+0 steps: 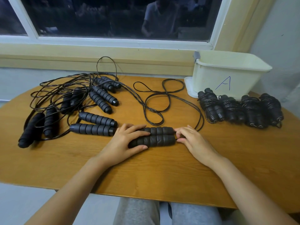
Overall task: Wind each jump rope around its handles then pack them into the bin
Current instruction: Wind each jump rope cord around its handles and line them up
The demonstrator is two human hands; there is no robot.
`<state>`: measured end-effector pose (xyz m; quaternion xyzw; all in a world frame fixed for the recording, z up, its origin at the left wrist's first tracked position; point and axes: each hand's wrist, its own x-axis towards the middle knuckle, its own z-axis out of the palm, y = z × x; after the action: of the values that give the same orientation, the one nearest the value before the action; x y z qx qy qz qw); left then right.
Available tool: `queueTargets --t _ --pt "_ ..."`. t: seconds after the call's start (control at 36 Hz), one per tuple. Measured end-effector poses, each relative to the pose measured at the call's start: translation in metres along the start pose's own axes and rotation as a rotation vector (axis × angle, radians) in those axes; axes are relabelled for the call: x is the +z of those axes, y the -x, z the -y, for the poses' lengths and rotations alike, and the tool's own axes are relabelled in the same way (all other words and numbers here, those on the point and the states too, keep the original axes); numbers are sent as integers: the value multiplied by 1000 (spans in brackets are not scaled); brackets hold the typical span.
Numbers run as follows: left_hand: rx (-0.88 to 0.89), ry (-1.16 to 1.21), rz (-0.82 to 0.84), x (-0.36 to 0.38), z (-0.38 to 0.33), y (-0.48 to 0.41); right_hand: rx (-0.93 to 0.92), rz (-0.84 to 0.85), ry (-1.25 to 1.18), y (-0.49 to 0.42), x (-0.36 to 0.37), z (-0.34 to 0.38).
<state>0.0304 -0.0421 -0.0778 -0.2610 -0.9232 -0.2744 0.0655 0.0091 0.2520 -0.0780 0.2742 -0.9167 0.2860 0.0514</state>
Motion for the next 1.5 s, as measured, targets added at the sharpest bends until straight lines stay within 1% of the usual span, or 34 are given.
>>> queueTargets --t 0.25,0.36,0.47,0.58,0.67,0.78,0.83,0.94,1.06,1.25,1.33,1.5 --pt "-3 125 35 0 0 1 -1 -13 15 0 1 0" --pt "7 121 43 -1 0 2 9 -5 31 1 -1 1" --pt "40 55 61 -1 1 2 9 -8 35 0 -1 1" --pt "49 29 120 -2 3 3 16 -5 48 1 -2 3" --pt "53 -11 124 -4 2 3 25 -7 59 1 -4 6" --pt "60 -84 100 -6 -1 3 125 2 108 -3 -5 5" --pt "60 -130 92 -7 -2 3 137 0 159 -4 -9 1" --pt "37 -157 72 -6 -3 4 47 -68 270 1 -18 -10" --pt "-4 -185 22 -2 -7 4 -9 -192 385 10 -21 -14" --pt "-123 -222 -13 5 -17 -9 -42 -322 500 18 -14 -8" --pt "-164 -213 -46 9 -23 -16 -38 -353 513 20 -10 -2" --pt "-248 -212 -62 17 -38 -31 -18 -417 463 26 6 15"
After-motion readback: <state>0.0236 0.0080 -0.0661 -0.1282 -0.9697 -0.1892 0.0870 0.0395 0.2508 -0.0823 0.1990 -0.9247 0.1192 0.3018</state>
